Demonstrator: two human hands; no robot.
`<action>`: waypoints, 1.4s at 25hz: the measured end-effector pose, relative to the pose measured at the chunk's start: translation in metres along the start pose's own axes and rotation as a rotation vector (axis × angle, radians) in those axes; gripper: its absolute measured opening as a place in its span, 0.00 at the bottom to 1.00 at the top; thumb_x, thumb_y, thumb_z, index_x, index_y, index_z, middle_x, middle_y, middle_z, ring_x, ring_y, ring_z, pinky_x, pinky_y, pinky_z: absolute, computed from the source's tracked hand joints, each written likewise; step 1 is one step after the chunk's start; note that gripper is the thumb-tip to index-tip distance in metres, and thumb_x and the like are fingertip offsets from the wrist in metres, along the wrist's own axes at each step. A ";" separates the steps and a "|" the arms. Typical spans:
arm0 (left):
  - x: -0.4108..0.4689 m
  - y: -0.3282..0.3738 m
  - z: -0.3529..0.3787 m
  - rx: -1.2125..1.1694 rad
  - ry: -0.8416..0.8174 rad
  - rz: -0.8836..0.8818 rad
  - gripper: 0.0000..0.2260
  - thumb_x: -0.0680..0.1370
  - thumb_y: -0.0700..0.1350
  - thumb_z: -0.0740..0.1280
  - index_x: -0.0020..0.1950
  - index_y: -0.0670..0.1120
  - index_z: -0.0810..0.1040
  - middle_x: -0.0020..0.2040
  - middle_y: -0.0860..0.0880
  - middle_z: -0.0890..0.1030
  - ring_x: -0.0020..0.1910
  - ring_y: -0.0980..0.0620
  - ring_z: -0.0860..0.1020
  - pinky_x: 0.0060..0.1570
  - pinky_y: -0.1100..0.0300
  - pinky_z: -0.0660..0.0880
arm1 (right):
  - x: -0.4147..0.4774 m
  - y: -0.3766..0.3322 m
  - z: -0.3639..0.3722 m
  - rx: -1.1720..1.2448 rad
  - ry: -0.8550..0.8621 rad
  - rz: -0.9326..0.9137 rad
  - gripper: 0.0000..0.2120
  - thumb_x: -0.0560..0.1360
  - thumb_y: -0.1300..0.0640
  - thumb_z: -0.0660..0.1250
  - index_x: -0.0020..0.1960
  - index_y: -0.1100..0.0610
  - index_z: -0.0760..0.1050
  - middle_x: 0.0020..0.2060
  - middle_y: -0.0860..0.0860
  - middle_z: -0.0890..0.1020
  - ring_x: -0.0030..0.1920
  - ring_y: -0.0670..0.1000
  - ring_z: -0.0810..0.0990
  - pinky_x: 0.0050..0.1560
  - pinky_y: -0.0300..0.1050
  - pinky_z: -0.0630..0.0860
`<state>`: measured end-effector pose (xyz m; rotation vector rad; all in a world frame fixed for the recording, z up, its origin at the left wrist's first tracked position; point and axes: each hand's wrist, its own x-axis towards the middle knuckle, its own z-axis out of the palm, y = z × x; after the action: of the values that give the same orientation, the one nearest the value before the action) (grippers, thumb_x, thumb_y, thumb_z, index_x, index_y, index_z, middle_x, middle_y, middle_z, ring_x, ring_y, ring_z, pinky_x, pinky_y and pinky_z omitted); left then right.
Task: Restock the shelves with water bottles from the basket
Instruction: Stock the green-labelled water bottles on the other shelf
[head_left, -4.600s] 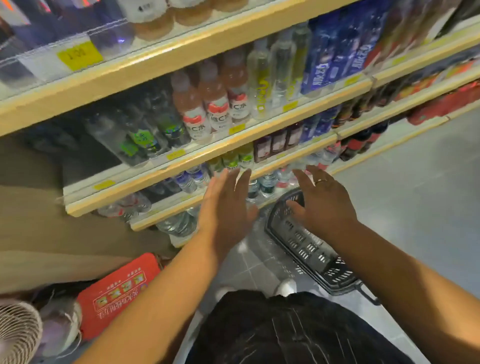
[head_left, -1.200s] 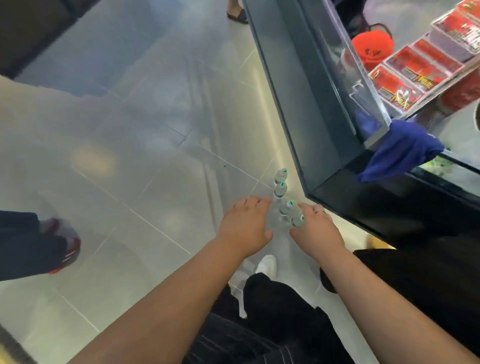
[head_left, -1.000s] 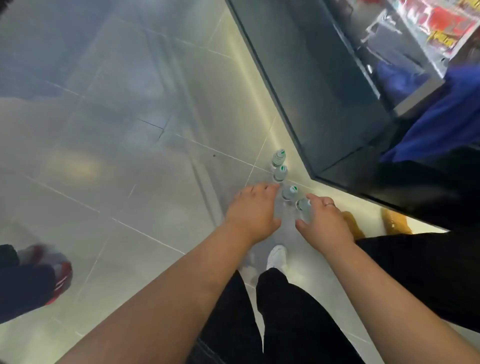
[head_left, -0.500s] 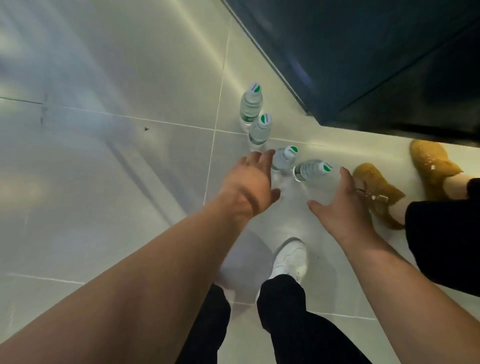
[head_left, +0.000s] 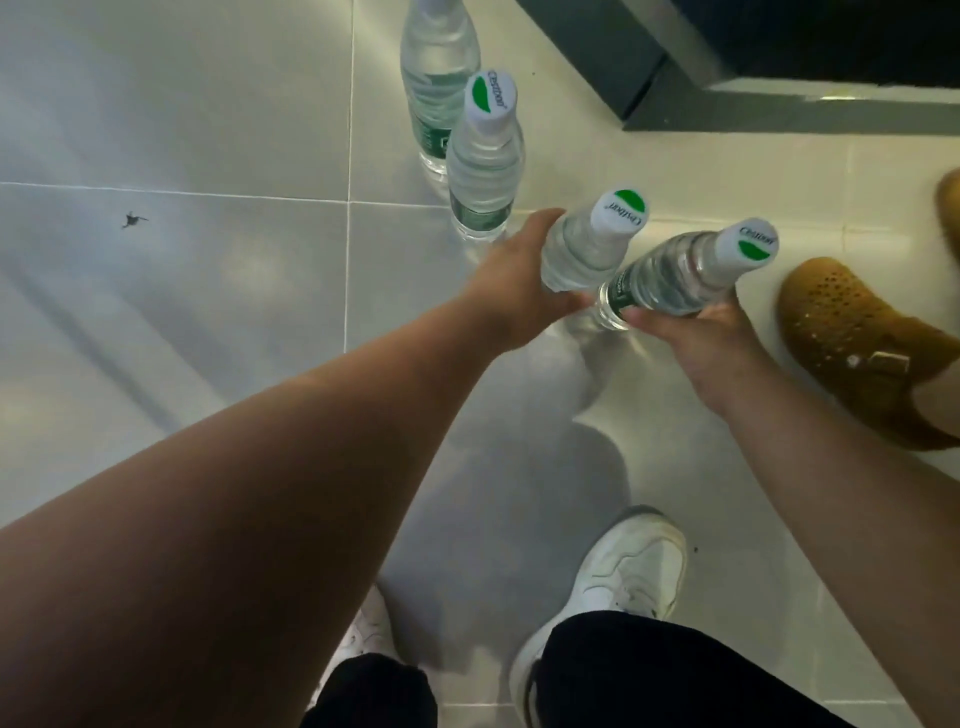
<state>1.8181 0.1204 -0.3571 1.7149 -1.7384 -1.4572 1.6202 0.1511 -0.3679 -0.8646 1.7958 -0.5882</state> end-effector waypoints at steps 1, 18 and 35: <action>0.003 -0.002 0.004 -0.006 -0.015 0.008 0.32 0.69 0.46 0.77 0.69 0.45 0.66 0.59 0.49 0.76 0.57 0.50 0.75 0.58 0.58 0.71 | 0.002 0.000 0.001 -0.001 -0.032 -0.025 0.33 0.66 0.65 0.77 0.67 0.53 0.68 0.57 0.48 0.80 0.55 0.43 0.80 0.54 0.35 0.76; -0.295 0.163 -0.186 -0.542 -0.204 -0.360 0.09 0.80 0.52 0.63 0.57 0.50 0.73 0.48 0.53 0.82 0.41 0.65 0.82 0.37 0.71 0.75 | -0.316 -0.197 0.000 0.296 -0.364 0.400 0.28 0.64 0.50 0.74 0.62 0.50 0.74 0.59 0.55 0.80 0.59 0.58 0.79 0.59 0.61 0.75; -0.506 0.494 -0.311 -0.497 -0.239 -0.223 0.24 0.69 0.55 0.71 0.62 0.49 0.72 0.53 0.47 0.83 0.48 0.52 0.84 0.44 0.58 0.79 | -0.618 -0.423 -0.179 0.505 -0.162 0.086 0.12 0.75 0.60 0.68 0.57 0.51 0.73 0.51 0.56 0.81 0.51 0.58 0.82 0.51 0.59 0.80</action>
<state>1.9037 0.3153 0.3855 1.5443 -1.1590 -2.0534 1.7160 0.3705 0.3639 -0.4713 1.4365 -0.8431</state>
